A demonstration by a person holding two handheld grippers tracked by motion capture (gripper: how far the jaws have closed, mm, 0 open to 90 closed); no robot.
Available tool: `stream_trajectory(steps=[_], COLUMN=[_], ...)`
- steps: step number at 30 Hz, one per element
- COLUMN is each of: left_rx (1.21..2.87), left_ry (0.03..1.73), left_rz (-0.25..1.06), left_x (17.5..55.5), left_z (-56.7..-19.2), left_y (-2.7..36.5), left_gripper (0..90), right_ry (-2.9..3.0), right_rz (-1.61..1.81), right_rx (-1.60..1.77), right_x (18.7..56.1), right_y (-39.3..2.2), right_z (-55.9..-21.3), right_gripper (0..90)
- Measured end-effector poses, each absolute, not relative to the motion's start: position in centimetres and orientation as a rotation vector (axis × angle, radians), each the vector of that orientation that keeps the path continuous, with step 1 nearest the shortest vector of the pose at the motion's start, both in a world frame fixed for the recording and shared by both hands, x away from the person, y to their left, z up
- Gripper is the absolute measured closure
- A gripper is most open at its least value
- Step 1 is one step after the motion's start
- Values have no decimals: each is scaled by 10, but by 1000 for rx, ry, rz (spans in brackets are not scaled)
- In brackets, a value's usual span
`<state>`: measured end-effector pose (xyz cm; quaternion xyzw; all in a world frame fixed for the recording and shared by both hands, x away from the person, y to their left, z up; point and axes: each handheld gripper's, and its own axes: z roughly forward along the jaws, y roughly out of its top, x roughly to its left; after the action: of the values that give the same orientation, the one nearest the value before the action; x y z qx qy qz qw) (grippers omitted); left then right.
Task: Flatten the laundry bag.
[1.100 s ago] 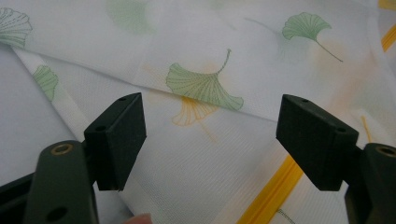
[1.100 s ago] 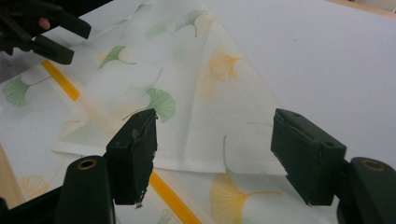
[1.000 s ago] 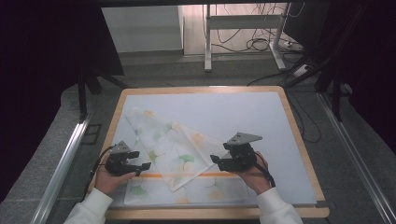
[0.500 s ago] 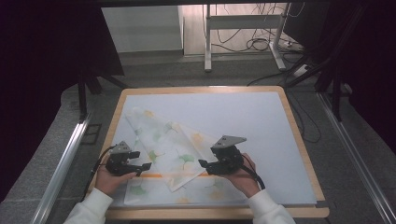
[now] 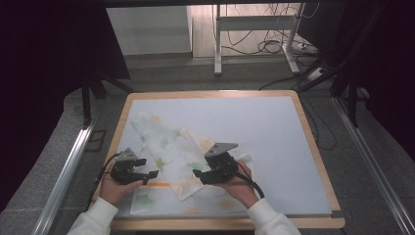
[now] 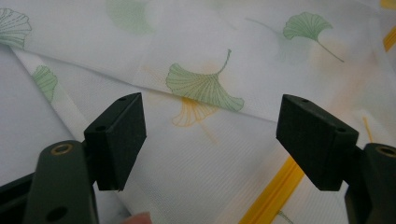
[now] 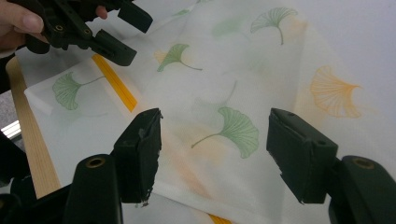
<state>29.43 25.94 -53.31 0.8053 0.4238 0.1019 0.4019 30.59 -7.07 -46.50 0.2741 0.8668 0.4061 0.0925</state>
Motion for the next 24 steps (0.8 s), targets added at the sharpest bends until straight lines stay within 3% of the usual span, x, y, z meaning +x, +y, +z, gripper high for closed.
stream_trajectory(steps=[24], left_rx=[2032], left_ry=[1054], left_rz=[254], left_x=[293], left_z=[-532], left_y=[259], left_gripper=[241], right_ry=[2818], right_rz=[996], right_rx=[627], right_x=[285], right_y=[-5], right_z=[-505], right_gripper=[353])
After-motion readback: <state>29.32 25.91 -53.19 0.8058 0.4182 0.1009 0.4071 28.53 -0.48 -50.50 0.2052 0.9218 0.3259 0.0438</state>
